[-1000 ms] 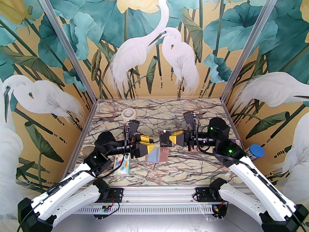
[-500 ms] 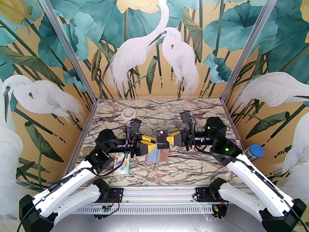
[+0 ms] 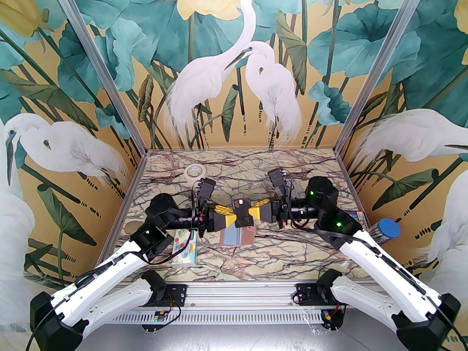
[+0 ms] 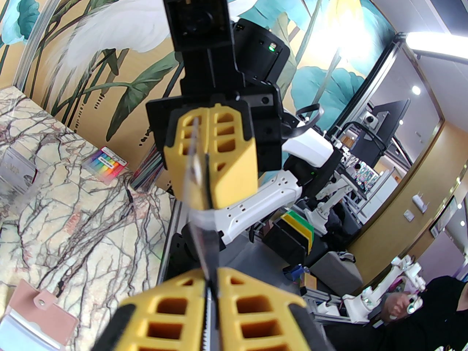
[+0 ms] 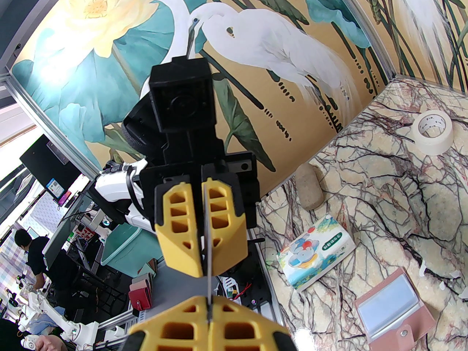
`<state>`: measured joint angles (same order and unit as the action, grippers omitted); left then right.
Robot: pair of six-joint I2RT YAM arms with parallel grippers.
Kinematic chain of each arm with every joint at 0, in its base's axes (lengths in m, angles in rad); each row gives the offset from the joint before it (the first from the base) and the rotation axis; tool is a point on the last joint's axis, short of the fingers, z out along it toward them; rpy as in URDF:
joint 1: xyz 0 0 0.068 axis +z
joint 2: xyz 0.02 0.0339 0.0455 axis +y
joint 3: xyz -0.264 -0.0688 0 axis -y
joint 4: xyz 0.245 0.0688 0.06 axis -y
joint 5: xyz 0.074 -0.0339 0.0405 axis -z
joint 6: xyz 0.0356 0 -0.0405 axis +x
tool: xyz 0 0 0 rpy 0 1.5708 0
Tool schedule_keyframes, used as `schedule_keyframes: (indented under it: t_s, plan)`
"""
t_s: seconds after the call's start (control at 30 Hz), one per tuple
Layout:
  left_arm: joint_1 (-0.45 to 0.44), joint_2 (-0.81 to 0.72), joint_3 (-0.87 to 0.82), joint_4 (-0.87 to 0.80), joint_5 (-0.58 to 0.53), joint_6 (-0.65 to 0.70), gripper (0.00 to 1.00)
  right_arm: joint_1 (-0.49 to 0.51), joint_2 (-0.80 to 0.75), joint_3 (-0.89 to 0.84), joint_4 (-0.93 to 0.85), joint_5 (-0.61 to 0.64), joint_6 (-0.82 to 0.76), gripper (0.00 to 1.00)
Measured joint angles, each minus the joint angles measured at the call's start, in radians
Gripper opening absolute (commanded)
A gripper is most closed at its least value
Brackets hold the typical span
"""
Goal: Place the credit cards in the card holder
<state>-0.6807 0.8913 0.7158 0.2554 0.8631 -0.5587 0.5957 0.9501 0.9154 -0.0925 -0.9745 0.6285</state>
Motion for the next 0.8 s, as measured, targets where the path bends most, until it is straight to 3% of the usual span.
schedule_keyframes:
  t_s: [0.1,0.2,0.27,0.8]
  plan:
    - [0.0,0.0,0.0,0.0,0.0,-0.01,0.0,0.0,0.0,0.0,0.002,0.0,0.0,0.0]
    - [0.0,0.0,0.0,0.0,-0.003,-0.031,0.0,0.001,0.0,0.0,0.006,0.0,-0.002,0.18]
    - [0.0,0.0,0.0,0.001,-0.01,-0.048,0.0,0.007,0.0,-0.004,0.011,0.0,-0.011,0.23]
    - [0.0,0.041,0.003,0.021,0.037,-0.157,0.0,0.011,-0.01,-0.012,-0.036,-0.026,-0.114,0.13]
